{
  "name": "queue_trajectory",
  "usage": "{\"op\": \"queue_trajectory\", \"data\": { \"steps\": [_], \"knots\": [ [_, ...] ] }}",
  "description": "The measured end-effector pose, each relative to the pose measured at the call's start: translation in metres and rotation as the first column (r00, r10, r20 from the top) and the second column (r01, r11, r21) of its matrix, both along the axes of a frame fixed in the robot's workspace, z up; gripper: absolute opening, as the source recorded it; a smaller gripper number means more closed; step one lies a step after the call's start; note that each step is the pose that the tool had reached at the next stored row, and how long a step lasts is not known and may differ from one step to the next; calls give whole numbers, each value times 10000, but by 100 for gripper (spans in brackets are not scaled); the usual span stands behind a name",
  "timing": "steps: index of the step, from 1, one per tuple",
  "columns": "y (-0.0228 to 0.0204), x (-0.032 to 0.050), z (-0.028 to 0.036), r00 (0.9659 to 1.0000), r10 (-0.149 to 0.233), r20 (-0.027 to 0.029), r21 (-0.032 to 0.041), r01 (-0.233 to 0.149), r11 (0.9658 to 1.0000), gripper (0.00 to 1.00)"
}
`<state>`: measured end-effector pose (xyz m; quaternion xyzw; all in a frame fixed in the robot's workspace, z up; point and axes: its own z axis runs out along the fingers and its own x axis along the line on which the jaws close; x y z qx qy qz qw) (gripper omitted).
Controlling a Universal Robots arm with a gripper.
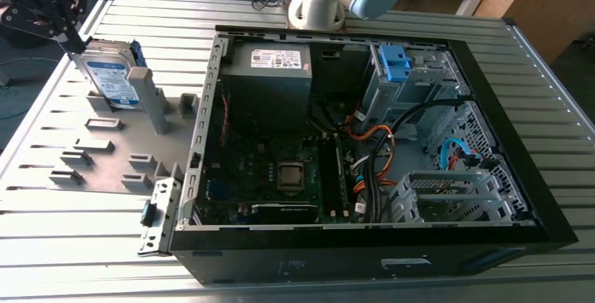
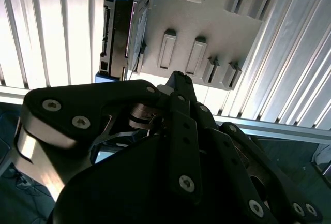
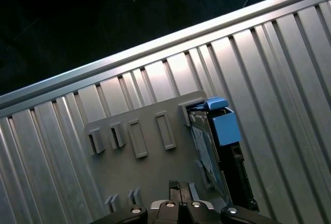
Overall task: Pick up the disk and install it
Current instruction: 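Pick up the disk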
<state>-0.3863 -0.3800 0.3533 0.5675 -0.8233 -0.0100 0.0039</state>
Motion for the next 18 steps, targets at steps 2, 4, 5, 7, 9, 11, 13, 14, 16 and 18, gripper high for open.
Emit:
{"op": "queue_trajectory", "data": {
  "steps": [2, 4, 5, 7, 9, 11, 13, 14, 16, 18],
  "knots": [
    [0, 0, 0, 10000, 21, 0, 0, -21, 10000, 11],
    [0, 0, 0, 10000, 40, 0, 0, -40, 10000, 11],
    [0, 0, 0, 10000, 48, 0, 0, -48, 10000, 11],
    [0, 0, 0, 10000, 67, 0, 0, -67, 10000, 11],
    [0, 0, 0, 9999, 100, 0, 0, -100, 9999, 11],
    [0, 0, 0, 9999, 126, 0, 0, -126, 9999, 11],
    [0, 0, 0, 9999, 154, 0, 0, -154, 9999, 11],
    [0, 0, 0, 9999, 169, 0, 0, -169, 9999, 11],
    [0, 0, 0, 9998, 198, 0, -1, -198, 9998, 11],
    [0, 0, 0, 9998, 221, 0, 0, -221, 9998, 11]
  ]
}}
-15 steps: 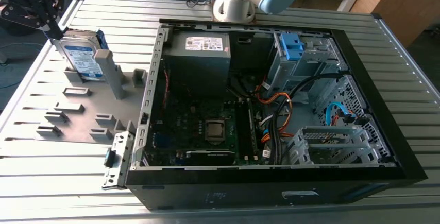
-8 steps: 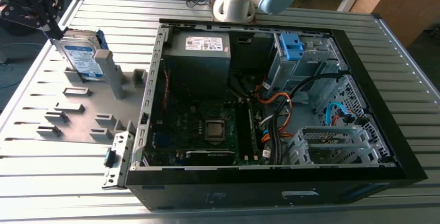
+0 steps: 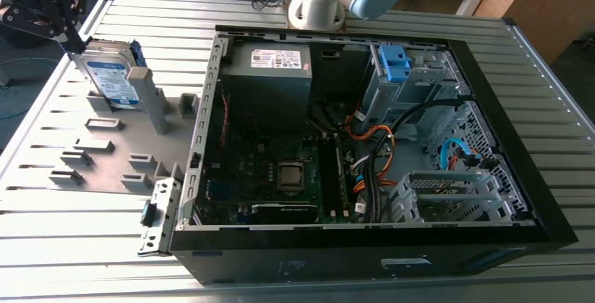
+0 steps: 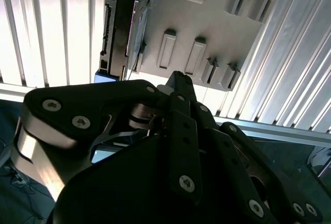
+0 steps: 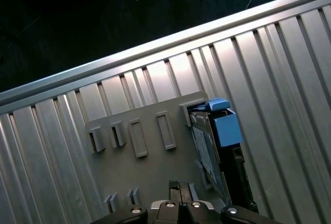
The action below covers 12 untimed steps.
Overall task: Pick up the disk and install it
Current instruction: 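Pick up the disk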
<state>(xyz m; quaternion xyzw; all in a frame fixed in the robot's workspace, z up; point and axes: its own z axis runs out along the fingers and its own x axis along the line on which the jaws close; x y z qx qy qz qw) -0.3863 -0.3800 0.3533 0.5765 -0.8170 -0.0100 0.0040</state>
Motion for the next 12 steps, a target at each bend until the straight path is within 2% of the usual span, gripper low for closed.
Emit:
{"op": "queue_trajectory", "data": {
  "steps": [12],
  "knots": [
    [0, 0, 0, 9999, 159, 0, 0, -159, 9999, 11]
  ]
}}
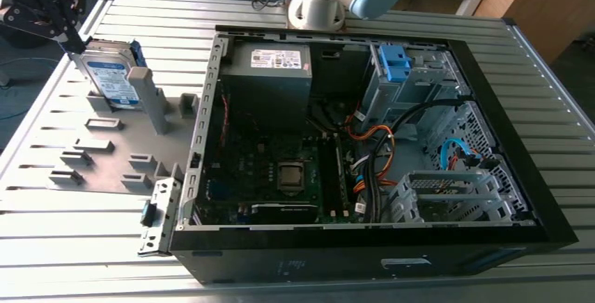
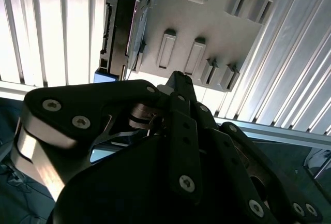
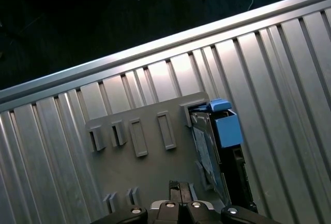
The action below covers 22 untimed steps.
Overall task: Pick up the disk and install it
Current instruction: 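Pick up the disk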
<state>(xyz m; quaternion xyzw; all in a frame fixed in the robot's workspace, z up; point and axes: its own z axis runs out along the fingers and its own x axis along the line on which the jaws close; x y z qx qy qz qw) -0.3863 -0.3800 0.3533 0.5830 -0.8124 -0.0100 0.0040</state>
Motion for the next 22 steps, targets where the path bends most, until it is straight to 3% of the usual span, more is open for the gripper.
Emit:
{"op": "queue_trajectory", "data": {
  "steps": [10, 17, 22],
  "knots": [
    [0, 0, 0, 9987, 509, 0, -6, -509, 9987, 11],
    [0, 0, 0, 9964, 844, -5, -74, -844, 9964, 11],
    [0, 0, 0, 9943, 1066, -6, -79, -1066, 9943, 11]
  ]
}}
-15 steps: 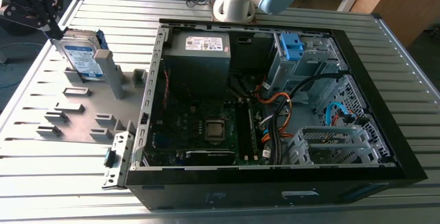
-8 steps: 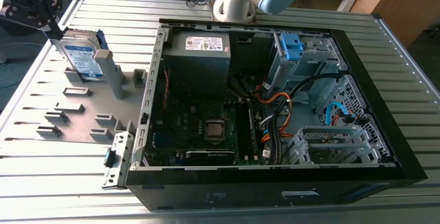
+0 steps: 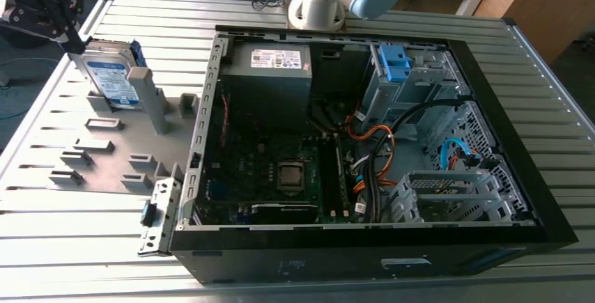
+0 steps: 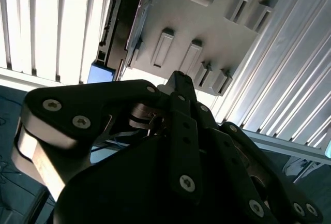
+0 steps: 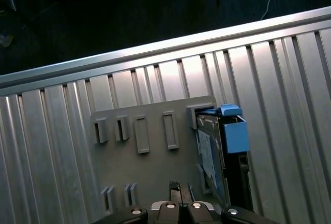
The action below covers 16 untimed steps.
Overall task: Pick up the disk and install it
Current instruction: 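Pick up the disk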
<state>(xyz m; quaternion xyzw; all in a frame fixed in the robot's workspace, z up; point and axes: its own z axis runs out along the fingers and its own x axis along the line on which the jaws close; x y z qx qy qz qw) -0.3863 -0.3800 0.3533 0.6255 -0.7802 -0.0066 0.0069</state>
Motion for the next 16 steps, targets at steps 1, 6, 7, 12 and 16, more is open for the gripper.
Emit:
{"op": "queue_trajectory", "data": {
  "steps": [1, 6, 7, 12, 16],
  "knots": [
    [0, 0, 0, 10000, 55, 0, 0, -55, 10000, 11],
    [0, 0, 0, 9994, 351, 0, 1, -351, 9994, 11],
    [0, 0, 0, 9992, 401, 0, 1, -401, 9992, 11],
    [0, 0, 0, 9979, 640, 0, 1, -640, 9979, 11],
    [0, 0, 0, 9968, 796, 1, 1, -796, 9968, 11]
  ]
}}
